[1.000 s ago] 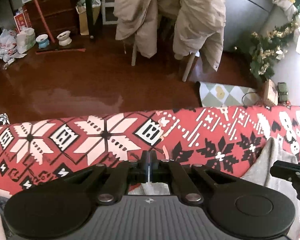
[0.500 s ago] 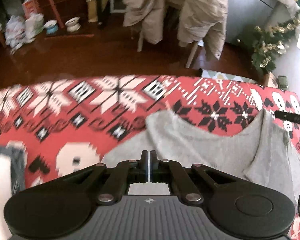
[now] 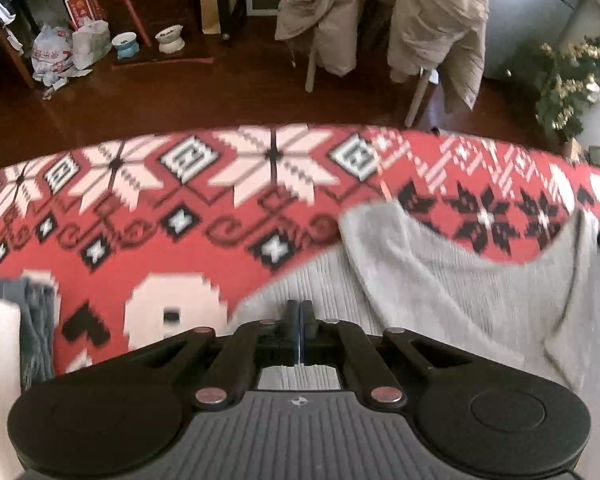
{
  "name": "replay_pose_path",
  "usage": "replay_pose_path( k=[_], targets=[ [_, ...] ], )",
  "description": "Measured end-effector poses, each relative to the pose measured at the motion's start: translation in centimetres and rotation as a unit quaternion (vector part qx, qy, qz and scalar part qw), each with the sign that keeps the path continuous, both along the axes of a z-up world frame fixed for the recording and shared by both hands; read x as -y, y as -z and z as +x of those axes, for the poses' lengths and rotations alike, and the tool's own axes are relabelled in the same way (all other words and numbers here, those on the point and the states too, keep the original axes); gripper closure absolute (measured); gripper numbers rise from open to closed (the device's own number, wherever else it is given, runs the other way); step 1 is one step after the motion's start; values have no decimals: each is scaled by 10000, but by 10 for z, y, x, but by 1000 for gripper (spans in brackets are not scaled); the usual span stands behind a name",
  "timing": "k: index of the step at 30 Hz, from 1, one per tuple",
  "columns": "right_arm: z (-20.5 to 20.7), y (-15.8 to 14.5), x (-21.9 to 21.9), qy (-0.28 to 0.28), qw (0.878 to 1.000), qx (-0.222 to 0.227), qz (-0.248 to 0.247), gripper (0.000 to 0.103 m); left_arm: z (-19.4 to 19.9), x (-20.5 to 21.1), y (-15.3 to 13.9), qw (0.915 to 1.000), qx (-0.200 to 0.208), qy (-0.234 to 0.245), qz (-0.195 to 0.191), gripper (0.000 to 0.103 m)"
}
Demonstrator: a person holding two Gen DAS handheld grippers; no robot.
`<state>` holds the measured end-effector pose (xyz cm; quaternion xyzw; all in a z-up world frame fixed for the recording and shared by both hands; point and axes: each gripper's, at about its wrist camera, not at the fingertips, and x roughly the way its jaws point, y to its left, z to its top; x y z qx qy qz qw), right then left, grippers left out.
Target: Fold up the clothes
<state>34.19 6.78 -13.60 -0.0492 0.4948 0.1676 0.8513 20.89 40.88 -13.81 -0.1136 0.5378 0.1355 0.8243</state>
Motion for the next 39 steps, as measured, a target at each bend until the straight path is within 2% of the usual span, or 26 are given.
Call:
replay_pose_path(
  k=[8,12,17,24,26,30,35,39],
  targets=[
    [-5,-15,20,238,9997,-53,94,96,20,-15,0,9999,24,-69,130,101],
    [-30,-26,32,214,9996,-130,104,96,9,-22,-18,9997,178,-164,38,101],
    [-62,-26,28,8,9992,-383,139,95,-24,-5,-31,9993,197,-137,-303,101],
    [-107,-13,18,-95,9985,-530,-90,95,-62,56,-15,9967,-233,527,-571,101],
    [-122,-11,20,-74,9983,-552,-187,95,-77,69,-8,9951,-394,711,-566,101],
    [-157,-9,32,-48,9974,-635,-350,95,-109,89,0,9919,-604,1092,-233,100],
    [-197,-8,60,-74,9962,-777,-384,96,-143,96,0,9930,-656,972,-114,97],
    [-217,-11,83,-72,9951,-928,-323,96,-166,101,-1,9945,-777,687,-113,97]
  ],
)
